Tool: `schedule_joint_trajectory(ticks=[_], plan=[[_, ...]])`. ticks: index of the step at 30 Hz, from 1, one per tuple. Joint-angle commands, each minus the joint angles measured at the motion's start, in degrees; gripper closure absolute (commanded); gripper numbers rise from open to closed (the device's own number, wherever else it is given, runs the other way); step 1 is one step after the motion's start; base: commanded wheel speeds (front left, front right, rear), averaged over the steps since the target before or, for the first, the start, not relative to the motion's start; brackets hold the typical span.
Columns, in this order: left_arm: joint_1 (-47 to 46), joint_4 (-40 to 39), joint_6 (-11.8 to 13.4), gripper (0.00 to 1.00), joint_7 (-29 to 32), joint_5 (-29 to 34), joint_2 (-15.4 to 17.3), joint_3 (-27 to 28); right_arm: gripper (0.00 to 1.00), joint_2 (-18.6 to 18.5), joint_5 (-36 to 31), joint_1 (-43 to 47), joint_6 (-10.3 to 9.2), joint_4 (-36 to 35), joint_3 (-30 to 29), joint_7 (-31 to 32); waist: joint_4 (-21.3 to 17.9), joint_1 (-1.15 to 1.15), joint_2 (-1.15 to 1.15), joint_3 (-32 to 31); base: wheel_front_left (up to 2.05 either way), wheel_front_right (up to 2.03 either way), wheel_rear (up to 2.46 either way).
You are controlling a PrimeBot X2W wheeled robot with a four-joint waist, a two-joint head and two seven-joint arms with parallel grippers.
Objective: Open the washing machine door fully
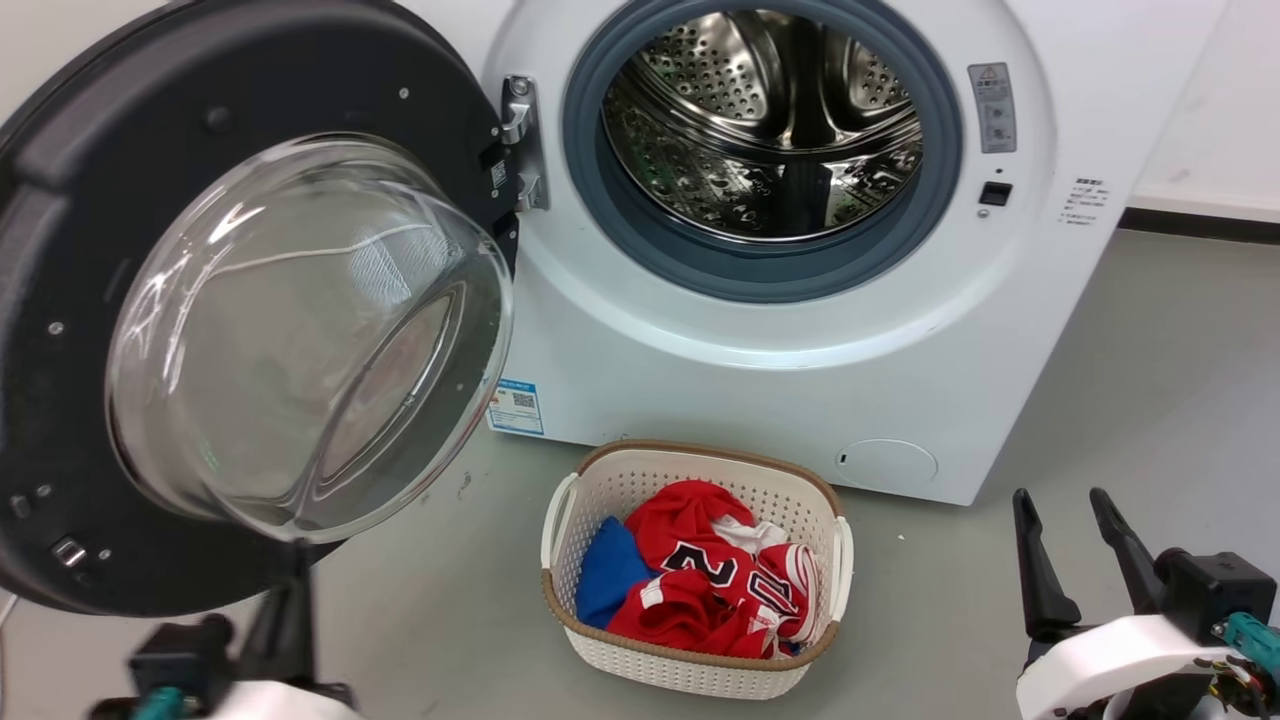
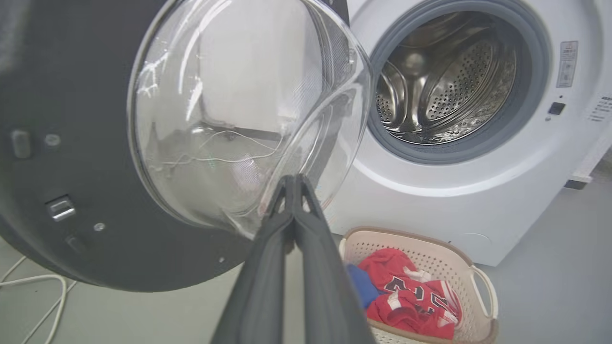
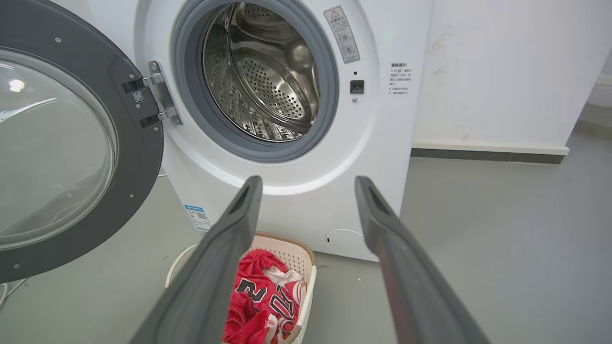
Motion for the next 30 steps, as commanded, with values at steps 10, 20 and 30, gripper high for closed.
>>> schedule_joint_trajectory(ticks=[10, 20, 30], plan=[[-3.7, 4.0, -2.9, 0.11, -0.5, 2.0, -5.7, -5.9, 0.00, -0.3, -0.5, 0.6, -0.01, -0.9, 1.9, 0.4, -5.3, 0.00, 0.00, -0.4, 0.00, 0.00, 0.00], [-7.6, 9.0, -2.9, 0.00, -0.7, 3.4, -5.9, -5.7, 0.00, -1.5, -0.5, 0.7, -0.01, -0.8, 3.0, 0.7, -10.5, 0.00, 0.00, -0.7, 0.00, 0.00, 0.00], [-9.6, 10.7, -2.9, 0.00, -0.9, 4.7, -5.7, -4.7, 0.00, -2.0, -0.2, 0.9, -0.01, -0.6, 3.2, 0.5, -12.0, 0.00, 0.00, -0.3, 0.00, 0.00, 0.00]])
